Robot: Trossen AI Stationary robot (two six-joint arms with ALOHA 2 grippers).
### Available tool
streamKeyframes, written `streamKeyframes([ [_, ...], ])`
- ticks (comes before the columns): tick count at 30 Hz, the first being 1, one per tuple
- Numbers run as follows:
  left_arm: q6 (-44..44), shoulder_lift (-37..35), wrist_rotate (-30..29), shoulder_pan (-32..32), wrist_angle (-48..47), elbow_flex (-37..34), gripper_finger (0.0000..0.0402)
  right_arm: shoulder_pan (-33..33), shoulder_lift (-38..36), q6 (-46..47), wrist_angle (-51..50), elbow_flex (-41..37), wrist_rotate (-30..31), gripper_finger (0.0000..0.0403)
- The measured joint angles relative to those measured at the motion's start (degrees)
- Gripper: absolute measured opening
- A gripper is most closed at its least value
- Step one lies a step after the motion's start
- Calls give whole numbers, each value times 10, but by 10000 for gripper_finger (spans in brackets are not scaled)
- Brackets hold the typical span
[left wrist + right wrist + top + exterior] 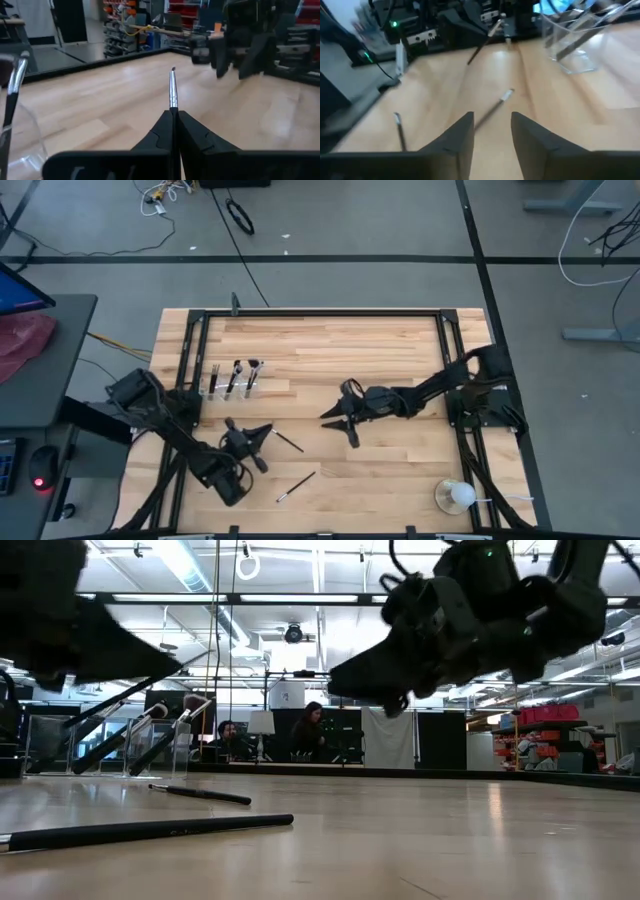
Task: Put items in baskets/containers
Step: Put the black liner brush into the transparent organizer
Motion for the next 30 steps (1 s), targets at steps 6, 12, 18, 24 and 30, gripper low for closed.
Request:
streamKeyframes([
  [6, 103, 0, 11, 34, -2, 52, 13, 0, 105, 41, 52, 97, -22, 171],
  [12, 185, 0, 42, 54, -2, 89, 13, -3, 145, 20, 53, 182, -41, 178],
  [18, 201, -1, 46, 60, -3, 96, 14, -11, 141, 31, 64, 189, -47, 150],
  [24, 202, -1, 46, 61, -3, 96, 14, -21, 141, 51, 69, 189, -47, 95],
  [30, 202, -1, 46, 65, -3, 96, 14, -23, 141, 50, 71, 199, -47, 61],
])
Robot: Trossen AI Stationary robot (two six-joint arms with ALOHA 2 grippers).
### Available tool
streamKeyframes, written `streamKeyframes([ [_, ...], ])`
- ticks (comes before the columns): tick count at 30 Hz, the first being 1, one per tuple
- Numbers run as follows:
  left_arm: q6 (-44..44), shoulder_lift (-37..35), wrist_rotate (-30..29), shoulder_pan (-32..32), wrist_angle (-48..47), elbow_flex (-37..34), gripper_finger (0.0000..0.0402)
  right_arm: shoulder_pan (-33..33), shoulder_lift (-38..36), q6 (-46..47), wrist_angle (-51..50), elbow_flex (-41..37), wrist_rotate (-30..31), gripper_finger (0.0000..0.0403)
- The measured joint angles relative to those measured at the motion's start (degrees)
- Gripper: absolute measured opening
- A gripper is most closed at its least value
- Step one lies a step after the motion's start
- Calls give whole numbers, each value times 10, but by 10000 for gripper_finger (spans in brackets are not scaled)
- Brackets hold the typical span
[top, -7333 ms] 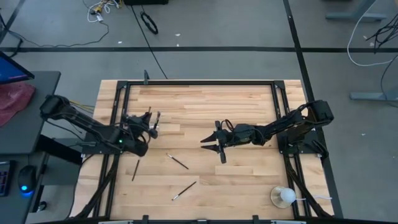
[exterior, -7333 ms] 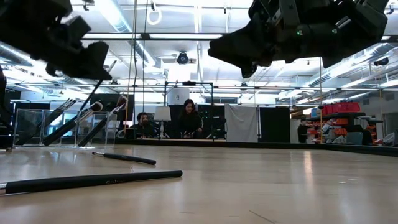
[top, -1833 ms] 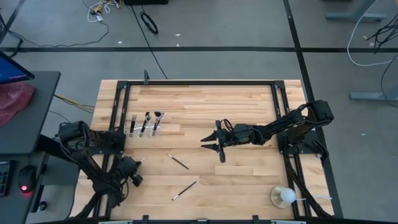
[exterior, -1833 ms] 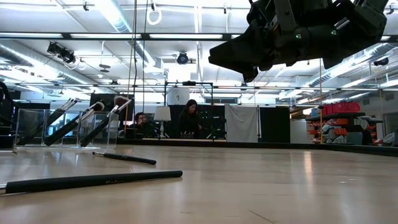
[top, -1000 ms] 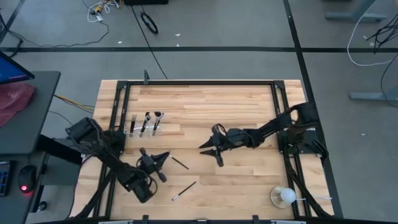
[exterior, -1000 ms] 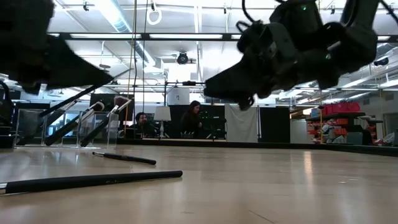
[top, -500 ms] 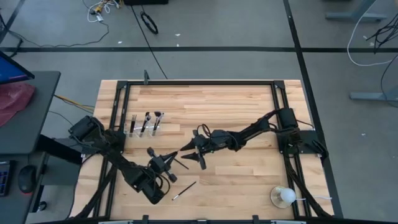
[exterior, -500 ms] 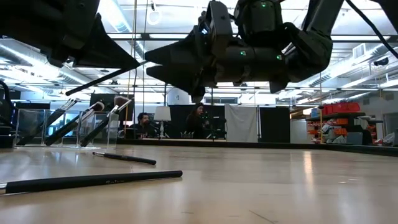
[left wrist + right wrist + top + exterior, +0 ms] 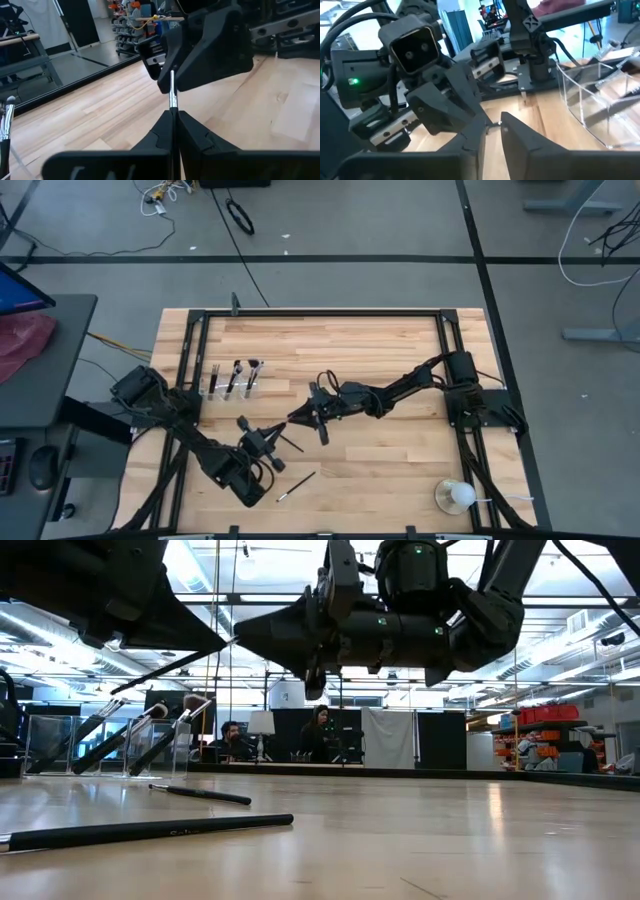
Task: Put items in baskets/containers
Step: Put the black liner brush into the transparent organizer
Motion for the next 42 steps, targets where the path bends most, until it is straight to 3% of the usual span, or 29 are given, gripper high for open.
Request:
streamKeyframes([
  [12, -1, 0, 10, 5, 0, 0, 25, 0, -1, -31, -21, 12, -26, 9],
  [21, 57, 0, 160, 63, 3, 0, 166, 2, -28, -40, -77, 12, -34, 5],
  [24, 96, 0, 190, 81, 28, 0, 186, 3, -29, -51, -96, 12, -30, 4],
  [29, 158, 0, 207, 87, 63, 4, 156, 4, -29, -60, -117, 12, -25, 3],
  [39, 186, 0, 221, 85, 33, 38, 16, 5, -29, -66, -125, 12, -27, 5],
  [42, 173, 0, 226, 85, 23, 39, 11, 4, -29, -66, -132, 11, -26, 10],
])
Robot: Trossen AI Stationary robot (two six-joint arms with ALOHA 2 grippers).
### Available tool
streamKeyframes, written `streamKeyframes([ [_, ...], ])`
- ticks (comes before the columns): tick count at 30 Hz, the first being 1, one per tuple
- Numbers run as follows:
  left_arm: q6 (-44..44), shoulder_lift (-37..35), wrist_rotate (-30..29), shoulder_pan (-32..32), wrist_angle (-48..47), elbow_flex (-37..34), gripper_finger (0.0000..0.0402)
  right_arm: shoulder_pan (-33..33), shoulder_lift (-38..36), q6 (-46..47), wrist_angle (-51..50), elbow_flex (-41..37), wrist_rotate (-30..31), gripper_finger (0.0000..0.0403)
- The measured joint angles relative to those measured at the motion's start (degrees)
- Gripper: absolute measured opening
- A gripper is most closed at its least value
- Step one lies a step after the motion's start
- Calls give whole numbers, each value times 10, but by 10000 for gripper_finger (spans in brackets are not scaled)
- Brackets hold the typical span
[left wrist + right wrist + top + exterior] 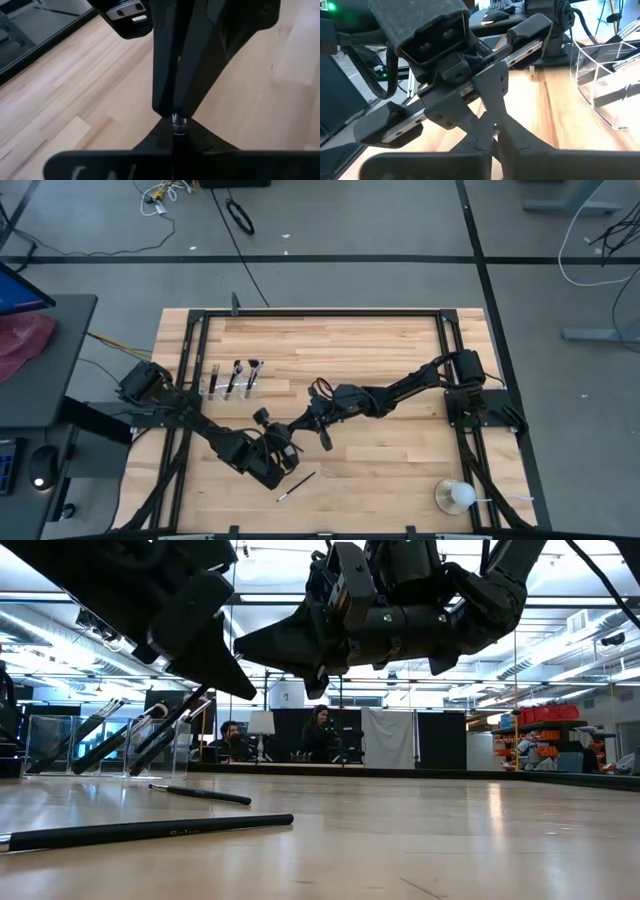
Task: Put items in baskets/containers
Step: Put the black liner brush into the transparent organizer
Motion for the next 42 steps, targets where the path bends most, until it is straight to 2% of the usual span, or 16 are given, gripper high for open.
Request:
streamKeyframes([
  [3, -29, 0, 2, -1, -20, 2, 10, -6, -14, 3, -32, 0, 1, 32],
  [6, -69, 0, -6, -15, -65, 2, 9, -16, -53, -18, -109, 0, 4, 69],
  [9, -149, -10, -43, -36, -155, 1, 9, -24, -102, -57, -172, 0, 5, 104],
  [15, -391, -71, -184, -83, -399, -5, 9, -18, -137, -86, -217, 0, 4, 145],
  [19, -494, -133, -256, -96, -520, -27, 9, -10, -127, -91, -212, 0, 4, 149],
  [26, -505, -273, -261, -23, -585, -99, 9, -1, -125, -103, -206, 0, 2, 139],
  [33, -506, -400, -254, 61, -573, -212, 10, -1, -125, -105, -205, 0, 2, 127],
  [38, -505, -445, -248, 87, -551, -269, 10, -1, -125, -107, -206, 0, 2, 122],
  [42, -499, -450, -210, 107, -540, -304, 10, -1, -125, -109, -206, 0, 2, 121],
])
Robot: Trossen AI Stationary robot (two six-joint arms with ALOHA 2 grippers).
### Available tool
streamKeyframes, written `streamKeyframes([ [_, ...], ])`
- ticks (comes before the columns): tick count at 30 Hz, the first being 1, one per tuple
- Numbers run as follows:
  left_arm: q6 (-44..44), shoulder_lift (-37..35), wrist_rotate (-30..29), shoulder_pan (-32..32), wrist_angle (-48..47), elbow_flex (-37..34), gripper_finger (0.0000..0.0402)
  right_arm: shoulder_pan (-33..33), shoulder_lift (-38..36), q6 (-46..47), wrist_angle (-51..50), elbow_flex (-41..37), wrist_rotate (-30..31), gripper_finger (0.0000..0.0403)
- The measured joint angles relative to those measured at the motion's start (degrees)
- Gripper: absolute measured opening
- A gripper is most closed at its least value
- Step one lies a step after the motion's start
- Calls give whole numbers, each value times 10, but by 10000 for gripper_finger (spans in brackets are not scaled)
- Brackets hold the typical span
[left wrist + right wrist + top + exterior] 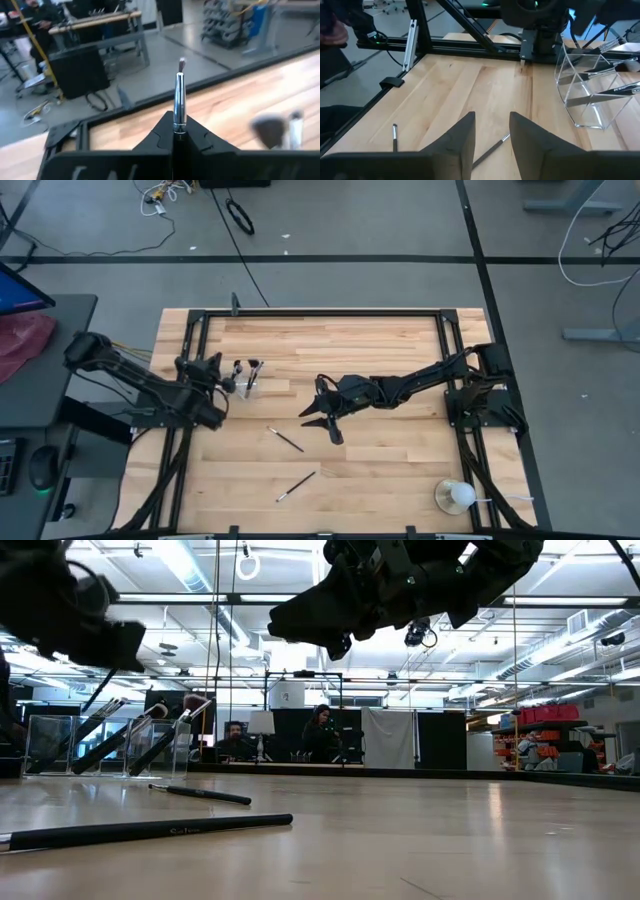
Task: Put items in baskets/containers
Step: Put the black liner brush into the transparent organizer, then put the black eyeshadow brush into the transparent organizer
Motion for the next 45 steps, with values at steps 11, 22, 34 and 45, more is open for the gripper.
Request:
streamKeyframes([
  [11, 7, 0, 77, 32, 94, -71, 11, 0, 0, 0, 0, 0, 0, 120],
  [22, 78, 1, 177, 32, 79, -38, 70, 0, 0, 0, 0, 0, 0, 120],
  [34, 150, 1, 200, 31, 78, -3, 138, 0, 0, 1, -3, 0, 0, 120],
  [45, 254, 1, 231, 31, 78, 76, 140, 0, 0, 1, -3, 0, 0, 120],
])
